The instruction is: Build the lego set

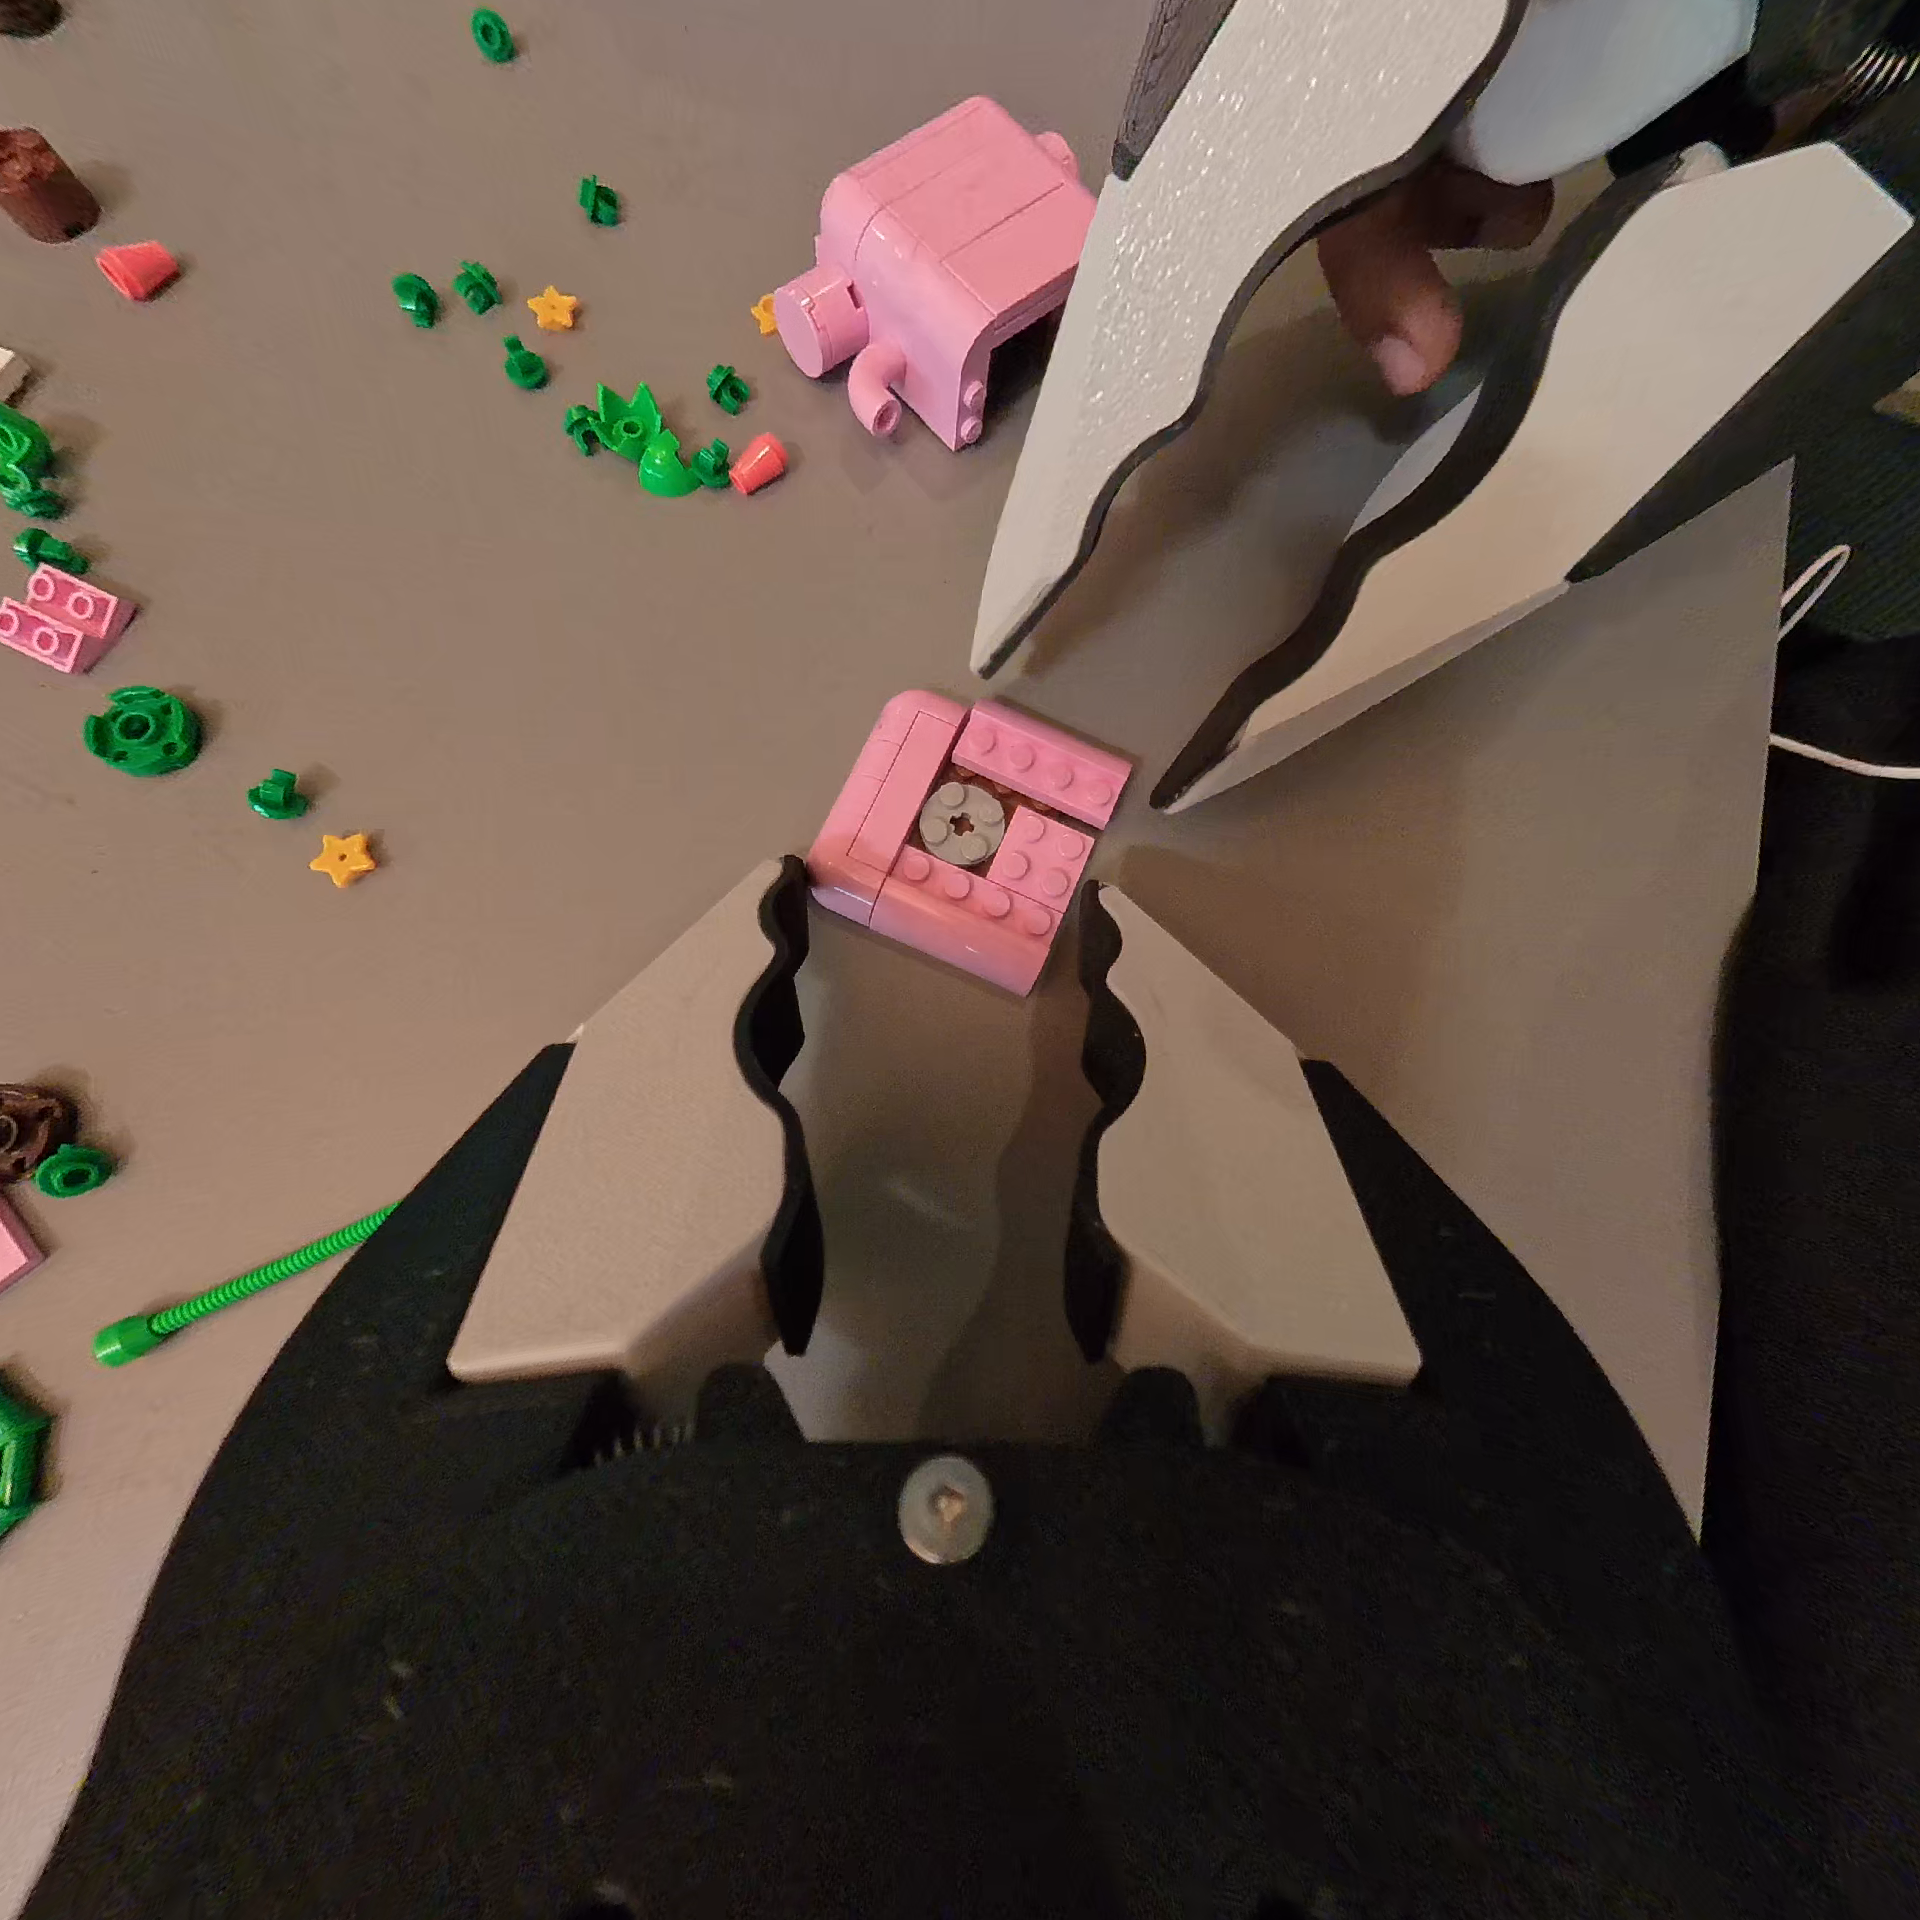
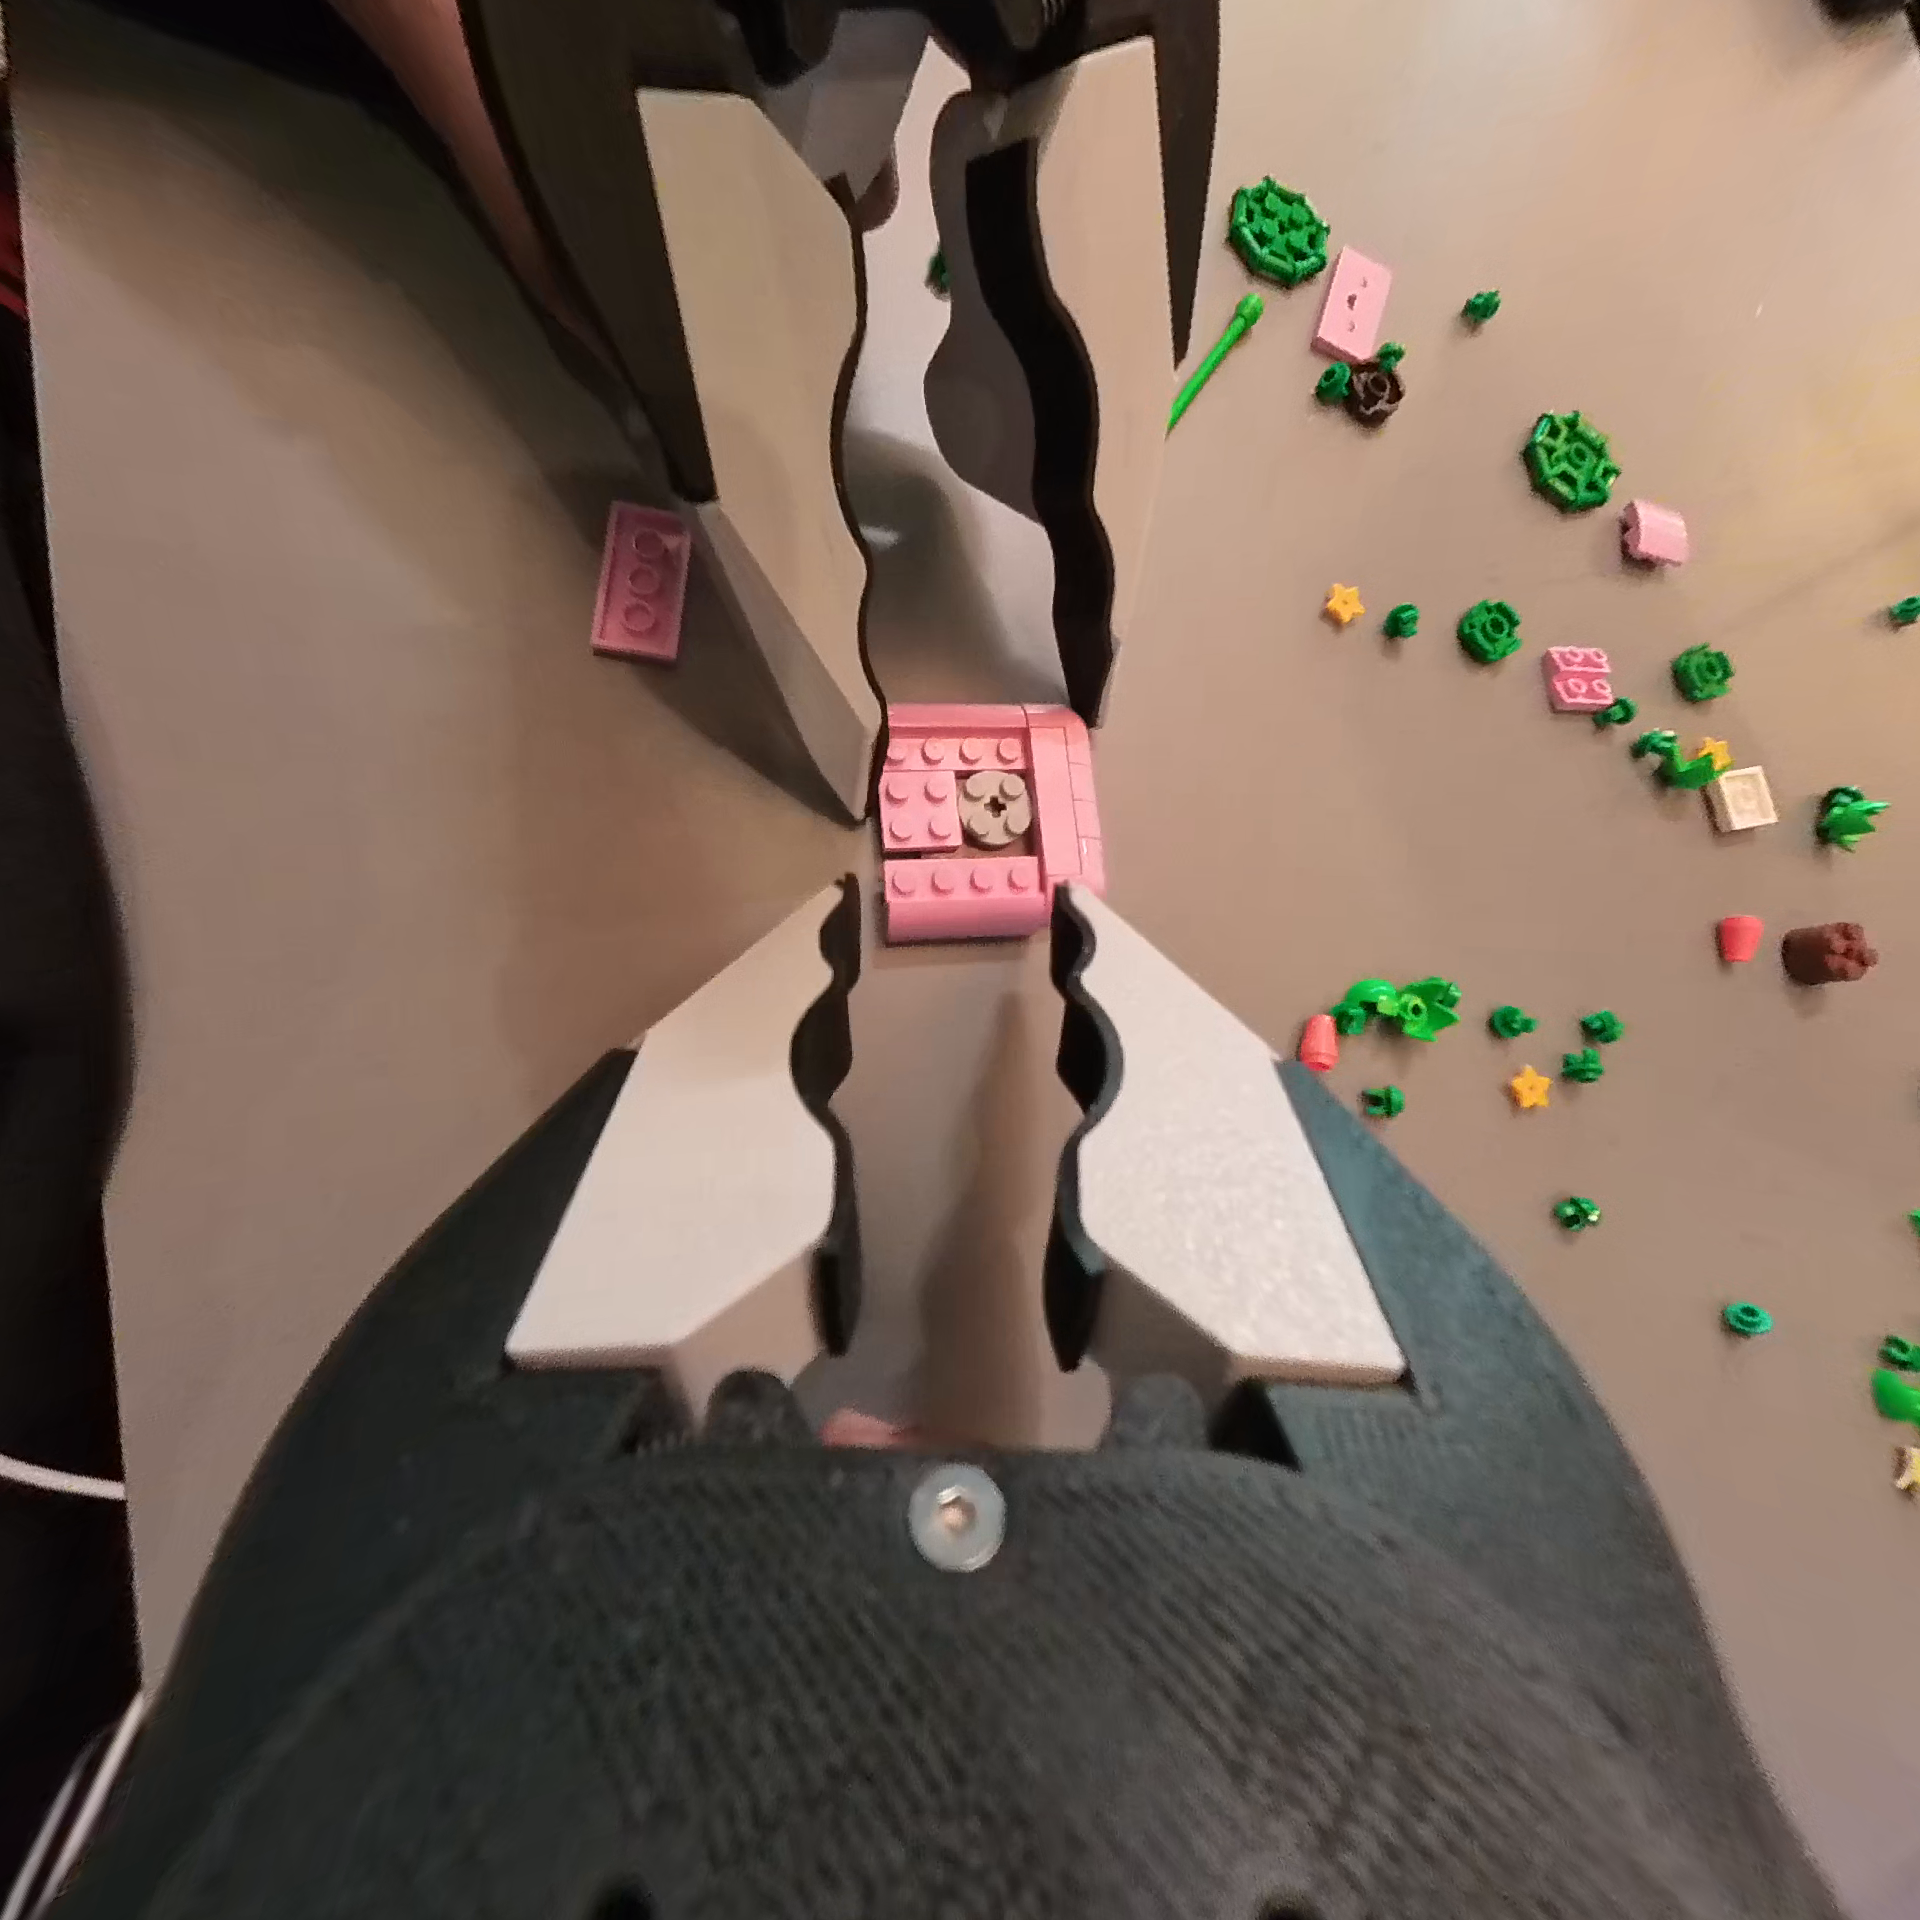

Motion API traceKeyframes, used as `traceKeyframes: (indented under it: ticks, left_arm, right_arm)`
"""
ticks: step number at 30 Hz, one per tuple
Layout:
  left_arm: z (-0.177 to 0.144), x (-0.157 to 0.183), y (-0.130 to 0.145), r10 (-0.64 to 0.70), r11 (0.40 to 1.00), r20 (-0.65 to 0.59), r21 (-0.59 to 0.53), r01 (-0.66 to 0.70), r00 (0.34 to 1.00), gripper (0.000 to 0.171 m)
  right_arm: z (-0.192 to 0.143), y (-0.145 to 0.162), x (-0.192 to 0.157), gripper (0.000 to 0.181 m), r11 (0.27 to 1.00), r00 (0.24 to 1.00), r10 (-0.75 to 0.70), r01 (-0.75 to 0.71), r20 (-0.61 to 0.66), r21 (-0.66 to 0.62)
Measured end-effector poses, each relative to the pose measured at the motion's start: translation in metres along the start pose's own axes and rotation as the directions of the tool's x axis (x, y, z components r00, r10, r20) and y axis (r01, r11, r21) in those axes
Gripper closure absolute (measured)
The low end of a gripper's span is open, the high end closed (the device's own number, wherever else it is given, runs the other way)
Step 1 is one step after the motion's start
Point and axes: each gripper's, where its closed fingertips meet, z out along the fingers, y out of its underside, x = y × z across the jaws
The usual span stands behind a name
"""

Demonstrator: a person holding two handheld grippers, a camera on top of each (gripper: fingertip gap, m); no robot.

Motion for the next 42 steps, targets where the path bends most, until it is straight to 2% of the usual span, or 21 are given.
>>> traceKeyframes:
  ticks: [6, 11, 17, 20, 28, 33, 40, 41, 42]
  left_arm:
    - [0.000, 0.000, 0.000, -0.001, 1.000, 0.002, 0.000, 0.001, 1.000, 0.124]
    - [0.000, 0.000, 0.000, 0.000, 1.000, 0.004, 0.000, 0.000, 1.000, 0.124]
    - [0.000, 0.000, 0.000, 0.001, 1.000, 0.004, 0.000, -0.001, 1.000, 0.124]
    - [0.000, 0.000, 0.000, 0.001, 1.000, 0.004, 0.000, -0.001, 1.000, 0.125]
    - [0.000, 0.000, 0.000, 0.001, 1.000, 0.004, 0.000, -0.001, 1.000, 0.124]
    - [0.000, -0.001, 0.000, 0.005, 1.000, 0.009, -0.002, -0.005, 1.000, 0.124]
    - [0.000, -0.001, 0.001, 0.017, 1.000, 0.024, -0.006, -0.017, 1.000, 0.123]
    - [0.001, -0.001, 0.001, 0.021, 1.000, 0.028, -0.007, -0.021, 0.999, 0.123]
    - [0.001, 0.001, 0.001, 0.026, 1.000, 0.022, -0.009, -0.026, 0.999, 0.123]
  right_arm:
    - [0.002, 0.007, -0.002, 0.154, 0.998, 0.999, 0.051, -0.050, 0.012, -0.037]
    - [0.006, 0.008, -0.004, 0.161, 0.999, 1.000, 0.024, -0.023, 0.007, -0.047]
    - [0.006, 0.008, -0.003, 0.160, 0.998, 1.000, 0.003, -0.002, 0.005, -0.069]
    - [0.005, 0.007, -0.004, 0.153, 0.997, 1.000, -0.015, 0.015, 0.001, -0.076]
    - [0.007, 0.004, -0.005, 0.150, 0.998, 0.999, 0.029, -0.029, 0.013, -0.053]
    - [0.007, 0.005, -0.002, 0.158, 0.993, 0.999, -0.034, 0.031, -0.026, -0.112]
    - [0.008, 0.004, -0.004, 0.161, 0.956, 0.984, -0.179, 0.173, -0.007, -0.236]
    - [0.009, 0.003, -0.009, 0.169, 0.950, 0.980, -0.200, 0.200, 0.026, -0.238]
    - [0.011, 0.001, -0.010, 0.169, 0.948, 0.978, -0.206, 0.206, 0.023, -0.241]
